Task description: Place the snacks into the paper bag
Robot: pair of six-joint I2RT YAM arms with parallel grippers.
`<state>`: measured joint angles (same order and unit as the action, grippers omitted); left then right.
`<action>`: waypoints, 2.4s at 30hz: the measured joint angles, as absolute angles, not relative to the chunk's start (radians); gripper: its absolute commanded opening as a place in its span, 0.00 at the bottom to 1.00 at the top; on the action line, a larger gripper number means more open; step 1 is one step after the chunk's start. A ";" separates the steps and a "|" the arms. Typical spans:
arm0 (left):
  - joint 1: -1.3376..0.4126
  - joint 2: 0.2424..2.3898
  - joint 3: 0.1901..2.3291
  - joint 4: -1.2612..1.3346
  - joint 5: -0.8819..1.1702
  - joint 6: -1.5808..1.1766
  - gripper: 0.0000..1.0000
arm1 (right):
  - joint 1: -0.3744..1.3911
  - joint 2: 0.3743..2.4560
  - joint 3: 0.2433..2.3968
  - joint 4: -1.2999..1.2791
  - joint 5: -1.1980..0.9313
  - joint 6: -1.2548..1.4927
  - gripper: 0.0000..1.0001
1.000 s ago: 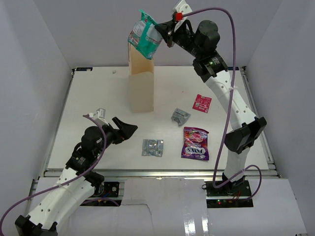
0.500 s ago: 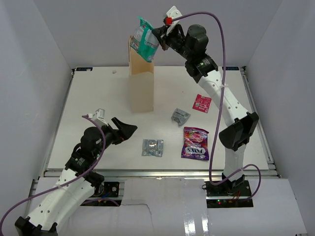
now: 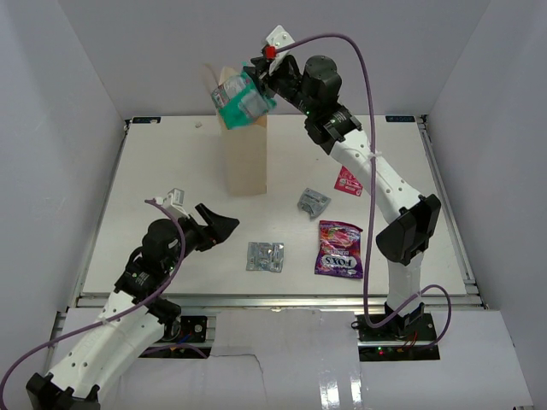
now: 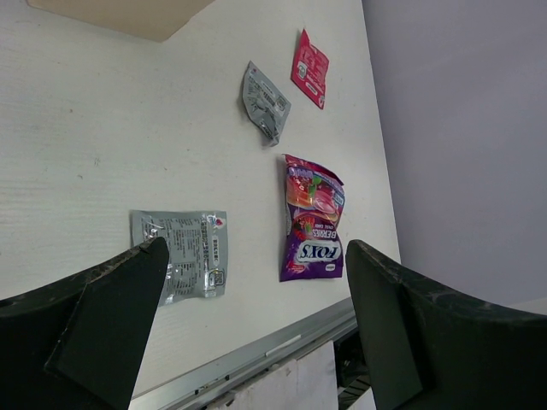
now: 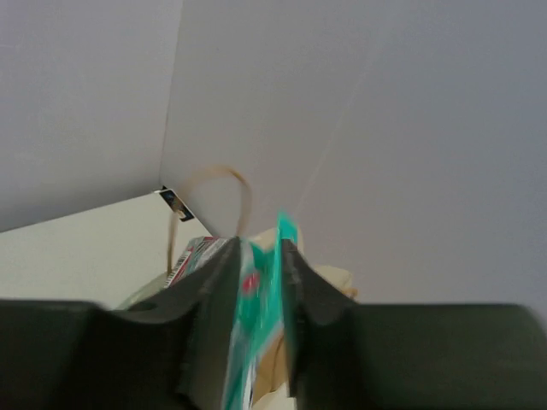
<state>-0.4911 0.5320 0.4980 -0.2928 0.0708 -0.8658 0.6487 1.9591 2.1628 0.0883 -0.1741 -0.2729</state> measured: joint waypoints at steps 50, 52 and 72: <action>-0.897 1.703 1.016 -0.657 -0.233 -0.904 0.67 | 0.236 1.100 0.833 -0.507 -0.646 -0.504 0.92; -0.897 1.707 1.013 -0.649 -0.234 -0.881 0.63 | 0.235 1.097 0.833 -0.506 -0.654 -0.502 0.92; -0.887 1.561 0.822 -0.359 -0.165 -0.820 0.00 | 0.208 1.066 0.814 -0.506 -0.682 -0.481 0.92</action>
<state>-0.8867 1.5608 0.8219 -0.3588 -0.1646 -0.8204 0.2085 1.0660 0.8139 -0.5064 -0.6819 -0.4808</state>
